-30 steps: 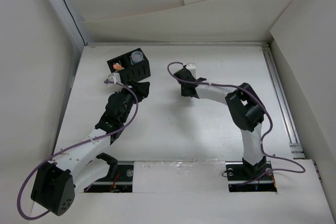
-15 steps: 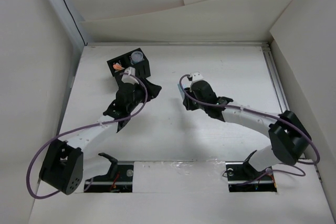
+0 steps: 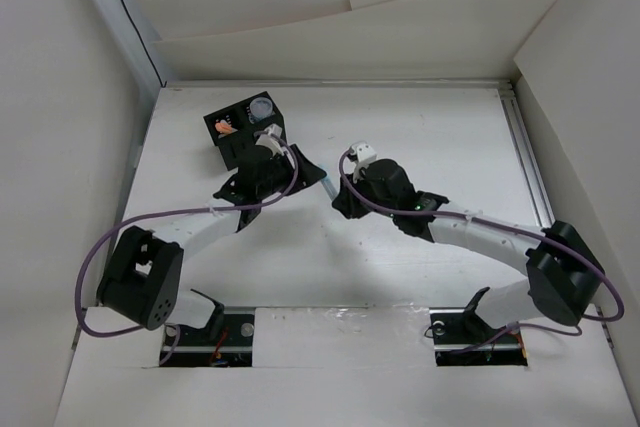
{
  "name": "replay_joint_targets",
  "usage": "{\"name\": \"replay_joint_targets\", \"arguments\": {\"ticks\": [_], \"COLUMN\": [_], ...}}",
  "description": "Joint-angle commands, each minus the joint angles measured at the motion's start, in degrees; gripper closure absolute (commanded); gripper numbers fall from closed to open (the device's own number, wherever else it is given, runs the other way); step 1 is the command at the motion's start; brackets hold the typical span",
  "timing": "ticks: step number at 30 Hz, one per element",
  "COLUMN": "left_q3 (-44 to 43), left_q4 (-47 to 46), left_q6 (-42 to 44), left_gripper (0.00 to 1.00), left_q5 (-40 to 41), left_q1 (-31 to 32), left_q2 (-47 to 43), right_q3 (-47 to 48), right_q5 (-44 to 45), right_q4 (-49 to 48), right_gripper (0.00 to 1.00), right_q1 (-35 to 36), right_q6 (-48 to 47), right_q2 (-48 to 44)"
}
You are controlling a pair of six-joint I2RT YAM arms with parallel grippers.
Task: Sort the stationery into containers
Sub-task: Place the pen in the storage box.
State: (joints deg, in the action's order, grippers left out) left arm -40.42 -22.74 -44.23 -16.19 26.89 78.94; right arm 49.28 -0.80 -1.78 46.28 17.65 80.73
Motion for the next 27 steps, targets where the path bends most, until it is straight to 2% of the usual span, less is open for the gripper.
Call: {"name": "replay_joint_targets", "arguments": {"ticks": [1, 5, 8, 12, 16, 17, 20, 23, 26, 27], "left_q3": [-2.6, -2.6, -2.6, -2.1, -1.6, -1.6, -1.0, -1.0, -0.4, -0.4], "left_q4": [-1.3, -1.3, -3.6, -5.7, -7.1, -7.1, -7.7, -7.7, -7.7, -6.8], "left_q6": [-0.6, -0.6, -1.2, -2.4, -3.1, -3.1, -3.6, -4.1, -4.1, -4.1], "left_gripper": [0.46, 0.46, 0.52, 0.65, 0.81, 0.88, 0.95, 0.99, 1.00, 1.00], "left_q5": [-2.4, -2.9, -4.5, -5.0, -5.5, -5.5, -5.5, -5.5, -4.1, -3.4], "left_q1": [-0.1, -0.1, -0.1, -0.1, -0.1, -0.1, -0.1, -0.1, -0.1, -0.1], "left_q2": [0.2, 1.6, 3.3, 3.9, 3.9, 3.9, 3.9, 2.7, 2.1, 1.5], "right_q3": [-0.1, -0.1, -0.1, -0.1, -0.1, -0.1, -0.1, -0.1, -0.1, -0.6], "right_q5": [-1.6, -2.1, -3.4, -3.4, -3.4, -2.9, -2.9, -2.4, -1.8, -1.3], "right_q4": [-3.9, -4.5, -4.5, -4.5, -5.0, -5.0, -5.0, -5.0, -5.0, -5.0], "right_gripper": [0.80, 0.80, 0.80, 0.80, 0.80, 0.80, 0.80, 0.71, 0.46, 0.34], "right_q1": [0.7, 1.3, 1.3, 1.3, 1.3, 1.3, 1.3, 1.3, 1.3, 1.3], "right_q6": [-0.8, -0.8, -1.3, -1.3, -1.3, -1.3, -1.3, -1.3, -1.3, -1.3], "right_q2": [-2.4, -2.4, -2.4, -1.9, -1.9, -1.9, -1.9, -1.9, -2.4, -3.1]}}
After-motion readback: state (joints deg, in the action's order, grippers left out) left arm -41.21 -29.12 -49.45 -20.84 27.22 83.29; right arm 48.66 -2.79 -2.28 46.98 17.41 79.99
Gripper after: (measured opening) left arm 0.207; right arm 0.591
